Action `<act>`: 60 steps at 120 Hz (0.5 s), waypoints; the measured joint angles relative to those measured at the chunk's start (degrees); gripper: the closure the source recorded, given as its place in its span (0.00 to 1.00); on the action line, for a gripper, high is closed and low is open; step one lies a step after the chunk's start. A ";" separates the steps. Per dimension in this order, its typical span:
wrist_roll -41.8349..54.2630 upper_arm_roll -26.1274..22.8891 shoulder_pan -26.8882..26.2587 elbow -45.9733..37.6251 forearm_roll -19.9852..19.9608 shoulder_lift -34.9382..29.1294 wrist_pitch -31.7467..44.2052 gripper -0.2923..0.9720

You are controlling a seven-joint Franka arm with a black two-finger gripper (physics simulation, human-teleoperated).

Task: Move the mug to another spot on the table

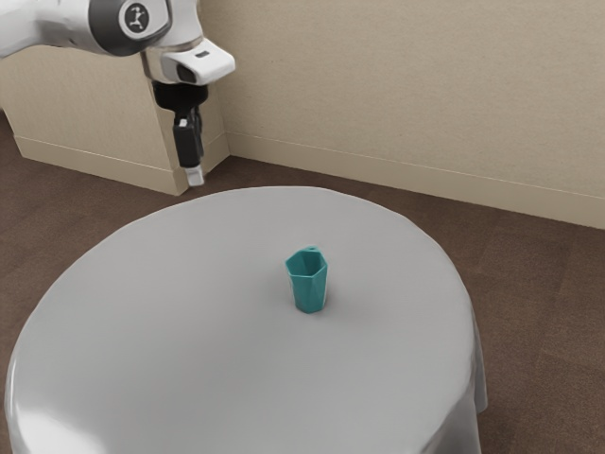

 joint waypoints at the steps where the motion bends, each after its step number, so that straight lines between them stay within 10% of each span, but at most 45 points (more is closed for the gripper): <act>1: 0.00 0.00 0.09 0.00 0.00 0.01 0.00 0.23; 60: -0.81 -0.08 1.06 4.14 -0.38 5.11 0.06 0.23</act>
